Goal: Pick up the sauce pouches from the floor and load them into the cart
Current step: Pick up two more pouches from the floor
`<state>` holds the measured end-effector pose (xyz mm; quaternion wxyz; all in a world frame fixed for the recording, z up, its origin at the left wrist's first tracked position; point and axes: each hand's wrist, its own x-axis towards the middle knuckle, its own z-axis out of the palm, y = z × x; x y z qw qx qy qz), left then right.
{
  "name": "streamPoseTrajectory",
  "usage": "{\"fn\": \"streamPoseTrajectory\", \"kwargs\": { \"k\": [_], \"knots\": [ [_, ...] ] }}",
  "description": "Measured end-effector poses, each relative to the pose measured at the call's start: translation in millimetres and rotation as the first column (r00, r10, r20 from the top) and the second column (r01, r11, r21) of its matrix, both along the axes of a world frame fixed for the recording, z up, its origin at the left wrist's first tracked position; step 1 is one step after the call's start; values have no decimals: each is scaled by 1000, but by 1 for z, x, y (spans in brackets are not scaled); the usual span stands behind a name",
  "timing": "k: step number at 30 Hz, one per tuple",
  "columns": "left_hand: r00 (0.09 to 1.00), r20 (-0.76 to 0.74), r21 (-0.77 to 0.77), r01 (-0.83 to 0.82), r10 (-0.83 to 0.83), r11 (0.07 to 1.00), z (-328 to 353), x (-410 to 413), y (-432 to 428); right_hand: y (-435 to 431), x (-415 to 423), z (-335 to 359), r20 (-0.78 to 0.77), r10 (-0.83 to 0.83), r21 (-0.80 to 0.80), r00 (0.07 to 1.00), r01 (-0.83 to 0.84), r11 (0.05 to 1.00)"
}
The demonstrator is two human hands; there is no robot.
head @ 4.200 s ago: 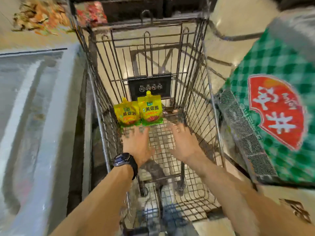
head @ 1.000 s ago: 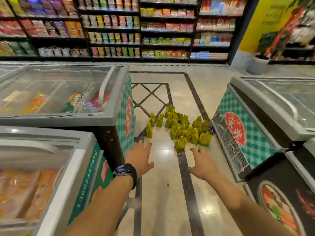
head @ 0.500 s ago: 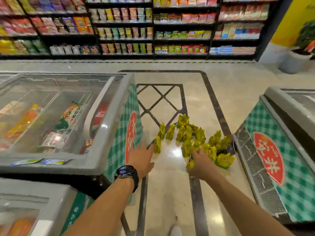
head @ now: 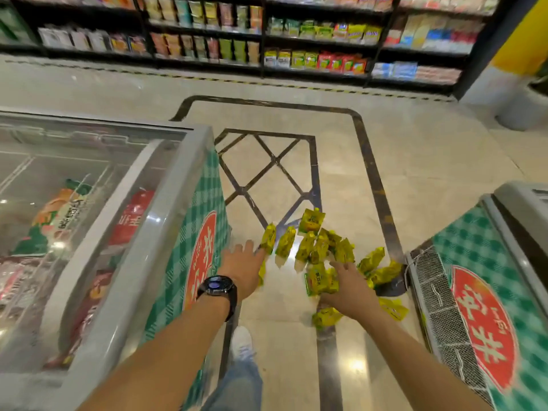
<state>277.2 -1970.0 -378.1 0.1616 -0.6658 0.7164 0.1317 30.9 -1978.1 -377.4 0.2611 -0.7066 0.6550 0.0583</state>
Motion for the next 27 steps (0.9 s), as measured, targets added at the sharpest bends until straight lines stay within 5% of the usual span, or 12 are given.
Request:
{"fn": "streamPoseTrajectory", "kwargs": {
  "k": [7, 13, 21, 27],
  "knots": [
    [997, 34, 115, 63, -67, 991, -85, 22, -120, -94, 32, -74, 24, -71, 154, 997, 66, 986],
    [997, 14, 184, 68, -72, 981, -245, 29, -192, -198, 46, -239, -18, 65, 138, 998, -62, 989],
    [980, 14, 75, 195, -197, 978, -554, 55, -270, -319, 67, -548, -173, 248, -12, 953, -253, 967],
    [854, -163, -215, 458, -494, 863, -662, 91, -295, -368, 76, -677, -264, 327, -32, 907, -347, 937]
  ]
}}
